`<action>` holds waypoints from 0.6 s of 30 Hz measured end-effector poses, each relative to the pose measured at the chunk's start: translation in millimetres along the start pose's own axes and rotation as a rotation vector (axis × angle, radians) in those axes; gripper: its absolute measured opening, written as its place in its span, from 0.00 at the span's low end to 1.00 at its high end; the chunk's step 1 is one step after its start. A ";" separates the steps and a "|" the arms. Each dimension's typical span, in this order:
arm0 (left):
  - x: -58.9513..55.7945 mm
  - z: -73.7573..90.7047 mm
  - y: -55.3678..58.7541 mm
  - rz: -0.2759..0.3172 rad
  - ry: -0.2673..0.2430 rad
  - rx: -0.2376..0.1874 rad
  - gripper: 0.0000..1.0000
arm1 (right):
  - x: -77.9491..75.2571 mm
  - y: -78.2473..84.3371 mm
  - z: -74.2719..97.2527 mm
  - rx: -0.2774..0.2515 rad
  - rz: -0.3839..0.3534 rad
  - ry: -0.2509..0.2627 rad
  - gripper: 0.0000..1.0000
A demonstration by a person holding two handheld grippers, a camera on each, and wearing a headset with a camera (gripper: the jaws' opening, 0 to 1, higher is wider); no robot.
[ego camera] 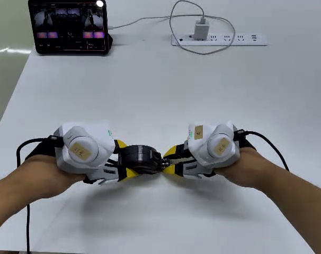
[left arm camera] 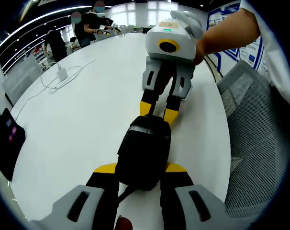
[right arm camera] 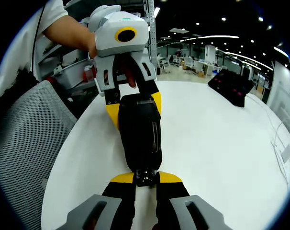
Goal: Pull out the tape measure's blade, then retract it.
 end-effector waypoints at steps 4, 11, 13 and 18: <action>-0.1 0.0 -0.2 0.000 0.000 0.000 0.28 | -0.2 0.0 0.3 -0.004 0.007 0.001 0.12; 1.0 0.2 0.1 0.013 0.006 0.001 0.27 | -0.5 0.8 1.1 -0.003 0.002 0.006 0.11; 4.4 0.6 0.3 -0.076 -0.018 0.034 0.26 | -1.8 1.0 1.6 -0.002 0.005 0.006 0.11; 2.0 1.2 2.8 -0.023 -0.007 0.026 0.26 | -1.5 1.3 2.1 0.001 0.004 0.005 0.10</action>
Point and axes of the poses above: the centre of the closed fingertips' face, and the gripper's own axes: z roughly backward along the fingers, x roughly to its left, y roughly out of its underside, the point moved 1 cm from there along z, roughly backward along the fingers, and after that the axes turned 12 degrees about y, right-handed, at the moved point
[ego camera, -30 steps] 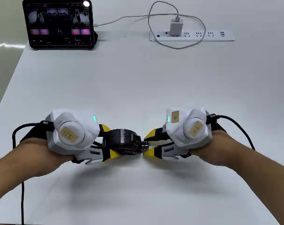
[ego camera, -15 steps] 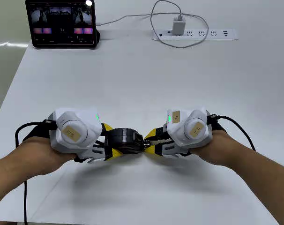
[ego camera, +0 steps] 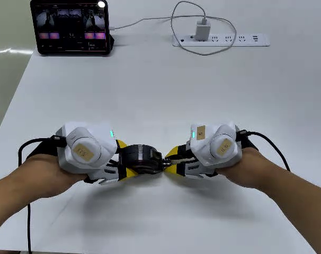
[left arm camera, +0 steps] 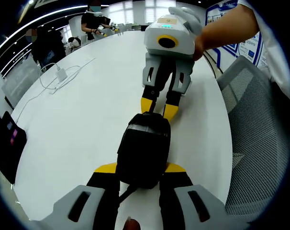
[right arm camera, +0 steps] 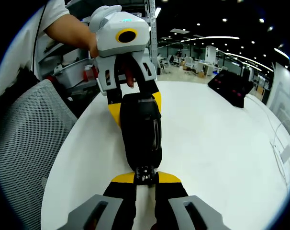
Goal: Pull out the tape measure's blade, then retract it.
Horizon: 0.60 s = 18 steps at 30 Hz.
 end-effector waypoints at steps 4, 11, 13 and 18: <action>-0.4 0.2 0.0 -0.004 0.000 0.003 0.26 | -0.2 0.1 0.9 0.002 0.007 0.001 0.10; 0.1 0.1 0.1 -0.004 0.000 0.003 0.26 | -0.4 0.7 1.8 0.005 0.011 0.002 0.10; 0.2 0.1 0.1 -0.004 0.001 0.003 0.26 | -1.3 2.2 3.9 0.006 0.010 0.001 0.10; 0.1 -0.2 -0.5 -0.010 0.002 0.004 0.26 | -1.2 2.6 4.5 0.007 0.013 0.000 0.10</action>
Point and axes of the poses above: the centre of the closed fingertips' face, and the gripper's own axes: z roughly backward along the fingers, x roughly to its left, y roughly out of its underside, the point moved 1 cm from there along z, roughly backward along the fingers, and after that the axes turned 12 degrees about y, right-handed, at the moved point
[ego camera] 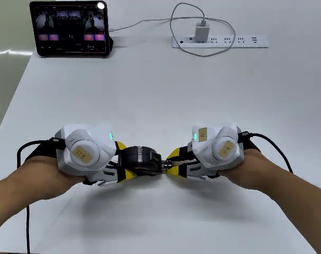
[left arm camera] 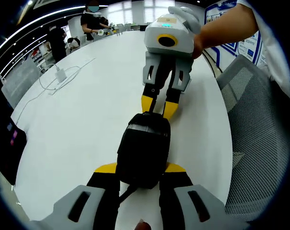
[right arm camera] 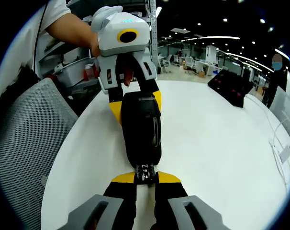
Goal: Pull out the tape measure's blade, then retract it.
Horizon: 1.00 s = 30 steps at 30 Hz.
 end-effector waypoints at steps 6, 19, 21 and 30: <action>-0.1 -0.3 -0.4 -0.001 0.002 -0.001 0.26 | -2.1 5.8 6.3 0.007 -0.011 0.003 0.10; -0.8 -0.2 -0.8 -0.013 0.011 0.008 0.26 | -3.0 21.4 24.3 0.025 -0.024 0.021 0.10; -1.1 -0.2 -0.7 -0.016 0.013 0.012 0.26 | -2.8 23.2 26.3 0.028 -0.031 0.023 0.10; -1.3 -0.7 -0.5 -0.022 0.017 0.017 0.26 | -3.7 29.9 33.8 0.033 -0.052 0.035 0.10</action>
Point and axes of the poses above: the centre of the closed fingertips' face, and the gripper's own axes: z roughly backward along the fingers, x roughly to its left, y roughly out of its underside, the point moved 1 cm from there along z, roughly backward along the fingers, and after that the axes turned 12 degrees about y, right-handed, at the moved point
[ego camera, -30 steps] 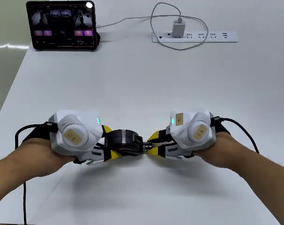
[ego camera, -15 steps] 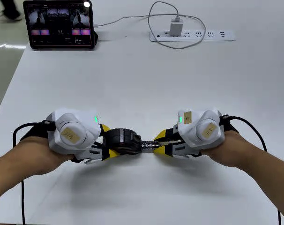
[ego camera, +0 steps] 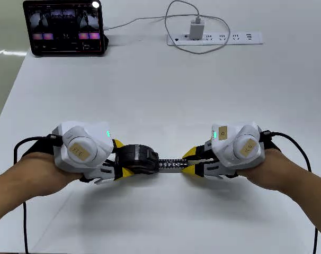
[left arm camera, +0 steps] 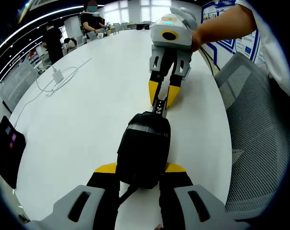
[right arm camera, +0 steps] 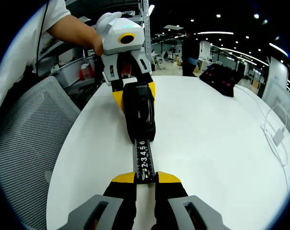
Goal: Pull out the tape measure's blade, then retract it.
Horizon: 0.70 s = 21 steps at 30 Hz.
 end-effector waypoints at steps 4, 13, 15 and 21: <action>0.0 -0.3 0.1 -0.002 0.002 0.001 0.26 | -0.3 3.7 5.1 0.003 -0.003 0.003 0.10; 0.2 -0.6 0.2 -0.005 0.004 0.008 0.26 | -1.1 10.3 11.2 0.008 -0.010 0.010 0.10; 0.1 -0.6 0.1 -0.006 0.006 0.009 0.26 | -1.4 11.8 13.3 0.009 -0.011 0.012 0.10; 0.1 -0.8 -0.2 -0.007 0.004 0.010 0.26 | -3.6 18.0 20.0 0.014 -0.020 0.022 0.10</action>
Point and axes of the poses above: the centre of the closed fingertips' face, and the gripper's own axes: z roughly backward along the fingers, x roughly to its left, y roughly out of its underside, the point moved 1 cm from there along z, roughly backward along the fingers, and after that the axes turned 12 degrees about y, right-handed, at the moved point
